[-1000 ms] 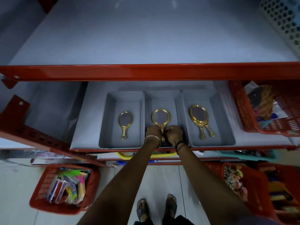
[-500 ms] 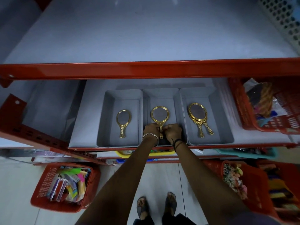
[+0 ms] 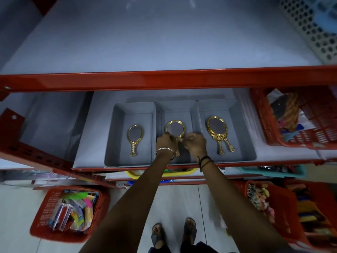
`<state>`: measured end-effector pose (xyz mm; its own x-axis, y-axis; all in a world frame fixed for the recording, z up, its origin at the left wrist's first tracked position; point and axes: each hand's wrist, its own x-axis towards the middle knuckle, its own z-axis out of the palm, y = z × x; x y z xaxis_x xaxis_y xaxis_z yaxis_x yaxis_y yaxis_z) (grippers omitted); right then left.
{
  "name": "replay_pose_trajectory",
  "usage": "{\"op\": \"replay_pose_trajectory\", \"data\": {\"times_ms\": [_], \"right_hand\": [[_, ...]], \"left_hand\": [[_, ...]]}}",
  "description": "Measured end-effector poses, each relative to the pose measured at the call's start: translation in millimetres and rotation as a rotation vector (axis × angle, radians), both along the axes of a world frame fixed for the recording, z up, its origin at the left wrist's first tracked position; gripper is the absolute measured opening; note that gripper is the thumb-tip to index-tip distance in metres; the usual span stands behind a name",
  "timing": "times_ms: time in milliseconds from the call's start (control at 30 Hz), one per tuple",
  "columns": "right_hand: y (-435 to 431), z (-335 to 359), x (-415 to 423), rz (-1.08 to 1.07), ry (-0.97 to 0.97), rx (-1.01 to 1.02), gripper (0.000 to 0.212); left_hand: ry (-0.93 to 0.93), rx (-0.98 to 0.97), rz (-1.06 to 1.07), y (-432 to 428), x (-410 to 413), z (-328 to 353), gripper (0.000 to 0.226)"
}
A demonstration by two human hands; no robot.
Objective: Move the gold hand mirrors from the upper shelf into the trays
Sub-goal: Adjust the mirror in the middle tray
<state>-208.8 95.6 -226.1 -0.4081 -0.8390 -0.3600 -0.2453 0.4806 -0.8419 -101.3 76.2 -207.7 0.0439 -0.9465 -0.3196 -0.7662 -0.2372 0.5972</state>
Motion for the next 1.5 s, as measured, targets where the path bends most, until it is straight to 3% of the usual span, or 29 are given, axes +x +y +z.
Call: {"op": "replay_pose_trajectory", "data": {"times_ms": [100,200,300,433,633,967,1500], "right_hand": [[5,23,-33,-0.082,-0.159,-0.196,0.024],[15,29,-76,-0.167,0.007,-0.276,0.020],[24,20,-118,-0.148,0.347,-0.122,0.017],[26,8,-143,0.098,0.502,0.244,0.031],[19,3,-155,0.196,0.441,0.279,0.031],[29,-6,-155,0.034,0.108,0.203,0.018],[32,-3,-140,-0.083,0.132,0.135,0.020]], "left_hand": [[0.091,-0.129,-0.011,-6,-21,19,0.023],[0.240,-0.174,-0.101,-5,-57,32,0.024],[0.236,-0.147,-0.213,5,-97,30,0.025],[0.091,0.039,-0.391,21,-135,8,0.026],[-0.118,0.180,-0.529,25,-155,-10,0.027],[-0.036,0.179,-0.358,23,-159,-10,0.031],[-0.057,0.215,-0.391,21,-159,-11,0.028]]}}
